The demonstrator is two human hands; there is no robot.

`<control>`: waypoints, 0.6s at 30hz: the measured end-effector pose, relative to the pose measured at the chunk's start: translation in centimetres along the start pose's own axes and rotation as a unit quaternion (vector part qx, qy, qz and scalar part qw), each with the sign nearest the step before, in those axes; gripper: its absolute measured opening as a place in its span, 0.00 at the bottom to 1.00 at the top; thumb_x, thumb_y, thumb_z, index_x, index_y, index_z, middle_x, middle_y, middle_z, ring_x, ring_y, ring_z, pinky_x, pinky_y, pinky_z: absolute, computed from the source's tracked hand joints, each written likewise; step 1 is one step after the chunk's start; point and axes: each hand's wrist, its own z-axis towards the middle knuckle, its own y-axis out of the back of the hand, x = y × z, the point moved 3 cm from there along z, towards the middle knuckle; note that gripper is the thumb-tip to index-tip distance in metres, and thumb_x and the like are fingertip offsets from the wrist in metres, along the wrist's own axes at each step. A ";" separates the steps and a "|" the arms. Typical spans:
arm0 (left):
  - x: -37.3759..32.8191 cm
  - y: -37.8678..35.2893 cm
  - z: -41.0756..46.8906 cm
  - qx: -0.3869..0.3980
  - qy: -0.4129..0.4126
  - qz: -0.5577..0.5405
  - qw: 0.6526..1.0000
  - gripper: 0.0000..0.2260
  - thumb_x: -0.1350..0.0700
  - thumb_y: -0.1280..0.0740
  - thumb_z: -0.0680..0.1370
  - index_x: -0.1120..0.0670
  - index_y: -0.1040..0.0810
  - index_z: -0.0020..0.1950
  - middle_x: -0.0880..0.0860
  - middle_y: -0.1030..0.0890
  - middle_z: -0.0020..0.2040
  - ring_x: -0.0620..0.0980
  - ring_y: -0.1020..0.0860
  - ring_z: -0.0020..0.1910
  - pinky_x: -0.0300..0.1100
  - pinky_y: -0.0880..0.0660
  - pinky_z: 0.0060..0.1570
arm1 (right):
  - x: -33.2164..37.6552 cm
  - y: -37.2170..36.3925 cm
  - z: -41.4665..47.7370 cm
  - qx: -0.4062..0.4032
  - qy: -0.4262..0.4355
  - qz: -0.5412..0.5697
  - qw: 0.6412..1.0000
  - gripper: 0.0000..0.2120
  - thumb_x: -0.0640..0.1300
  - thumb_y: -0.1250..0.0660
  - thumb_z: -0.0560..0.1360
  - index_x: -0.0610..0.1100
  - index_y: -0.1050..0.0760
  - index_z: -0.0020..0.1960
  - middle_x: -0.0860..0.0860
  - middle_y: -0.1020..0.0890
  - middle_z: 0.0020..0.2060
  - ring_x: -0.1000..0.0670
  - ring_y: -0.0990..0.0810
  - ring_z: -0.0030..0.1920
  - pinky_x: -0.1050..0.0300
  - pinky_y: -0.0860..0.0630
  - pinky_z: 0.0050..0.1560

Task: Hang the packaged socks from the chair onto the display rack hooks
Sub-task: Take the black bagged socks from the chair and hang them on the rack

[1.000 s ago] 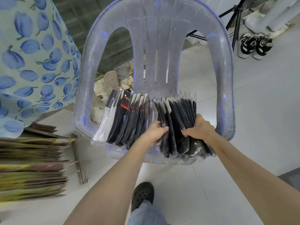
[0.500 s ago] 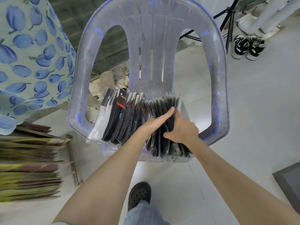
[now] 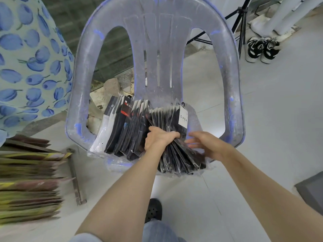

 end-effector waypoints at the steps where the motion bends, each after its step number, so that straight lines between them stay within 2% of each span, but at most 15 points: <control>1: 0.1 0.0 -0.1 -0.011 -0.009 -0.002 1.000 0.41 0.41 0.25 0.63 0.58 0.37 0.68 0.57 0.24 0.63 0.58 0.25 0.61 0.48 0.26 0.53 | -0.2 -0.4 0.0 -0.008 -0.003 -0.014 1.000 0.17 0.51 0.40 0.78 0.42 0.30 0.62 0.49 0.21 0.47 0.50 0.23 0.48 0.54 0.30 0.58; 4: 0.3 0.2 -1.1 -0.012 -0.043 -0.017 0.999 0.42 0.42 0.25 0.64 0.55 0.38 0.72 0.57 0.25 0.65 0.58 0.26 0.63 0.46 0.28 0.52 | -0.2 -1.1 -0.7 -0.013 -0.010 -0.009 1.000 0.10 0.53 0.39 0.77 0.46 0.28 0.47 0.45 0.26 0.54 0.47 0.22 0.50 0.62 0.30 0.39; 5: 0.3 0.5 -1.5 -0.009 -0.057 -0.022 0.998 0.44 0.42 0.25 0.64 0.55 0.39 0.73 0.56 0.26 0.66 0.58 0.27 0.64 0.46 0.29 0.53 | -0.1 -1.1 -1.1 -0.015 -0.006 0.003 1.000 0.09 0.54 0.38 0.77 0.49 0.28 0.44 0.46 0.26 0.53 0.48 0.22 0.50 0.64 0.30 0.37; 7: 0.0 1.6 -2.7 -0.003 -0.085 -0.047 0.995 0.46 0.42 0.25 0.64 0.53 0.43 0.76 0.56 0.29 0.70 0.58 0.30 0.68 0.47 0.31 0.59 | 0.3 -0.8 -2.5 -0.013 0.005 0.036 0.999 0.13 0.59 0.36 0.73 0.48 0.27 0.46 0.47 0.23 0.42 0.51 0.23 0.43 0.63 0.31 0.44; 8: -0.3 2.2 -3.4 0.001 -0.100 -0.063 0.993 0.47 0.42 0.25 0.64 0.52 0.44 0.76 0.56 0.30 0.71 0.58 0.32 0.70 0.47 0.32 0.62 | 0.6 -0.5 -3.1 -0.012 0.013 0.044 0.999 0.18 0.61 0.35 0.71 0.47 0.26 0.48 0.49 0.26 0.36 0.52 0.26 0.38 0.61 0.33 0.49; 10: -0.8 4.1 -5.5 0.003 -0.133 -0.091 0.987 0.48 0.42 0.24 0.63 0.51 0.45 0.77 0.55 0.31 0.72 0.57 0.34 0.71 0.48 0.34 0.65 | 2.0 -0.2 -5.1 -0.013 0.039 0.045 0.998 0.22 0.64 0.33 0.67 0.46 0.27 0.45 0.51 0.31 0.33 0.52 0.32 0.34 0.57 0.33 0.57; 11: -1.1 5.3 -7.0 0.006 -0.151 -0.109 0.982 0.49 0.42 0.23 0.63 0.51 0.45 0.77 0.54 0.31 0.73 0.57 0.33 0.71 0.48 0.35 0.66 | 3.2 -0.3 -6.6 -0.020 0.057 0.040 0.997 0.24 0.64 0.33 0.67 0.45 0.28 0.48 0.51 0.29 0.35 0.53 0.31 0.36 0.56 0.32 0.59; 13: -1.6 7.7 -10.3 0.011 -0.185 -0.161 0.969 0.50 0.43 0.21 0.60 0.51 0.43 0.76 0.52 0.30 0.72 0.55 0.32 0.70 0.49 0.35 0.69 | 5.7 -0.2 -9.7 -0.053 0.112 0.035 0.992 0.29 0.62 0.33 0.68 0.44 0.31 0.61 0.51 0.26 0.48 0.53 0.26 0.47 0.57 0.31 0.55; 14: -1.8 9.0 -12.0 0.015 -0.198 -0.190 0.962 0.50 0.44 0.21 0.59 0.51 0.41 0.75 0.52 0.29 0.71 0.54 0.30 0.69 0.51 0.35 0.69 | 7.1 -0.2 -11.5 -0.064 0.145 0.039 0.987 0.31 0.59 0.33 0.70 0.44 0.35 0.66 0.51 0.27 0.54 0.54 0.26 0.52 0.59 0.32 0.53; 16: -2.3 12.0 -16.3 0.020 -0.218 -0.243 0.945 0.49 0.46 0.20 0.58 0.53 0.40 0.74 0.52 0.27 0.69 0.53 0.28 0.67 0.52 0.33 0.69 | 10.3 -0.6 -16.3 -0.049 0.214 0.052 0.974 0.30 0.54 0.32 0.72 0.46 0.38 0.69 0.54 0.29 0.58 0.58 0.28 0.55 0.64 0.33 0.53; 18: -2.9 14.5 -20.4 0.029 -0.238 -0.282 0.929 0.47 0.48 0.19 0.59 0.54 0.38 0.72 0.51 0.23 0.65 0.50 0.23 0.62 0.50 0.29 0.65 | 13.2 -1.2 -21.0 0.002 0.256 0.068 0.964 0.26 0.49 0.32 0.72 0.46 0.36 0.67 0.55 0.24 0.58 0.59 0.24 0.54 0.68 0.28 0.50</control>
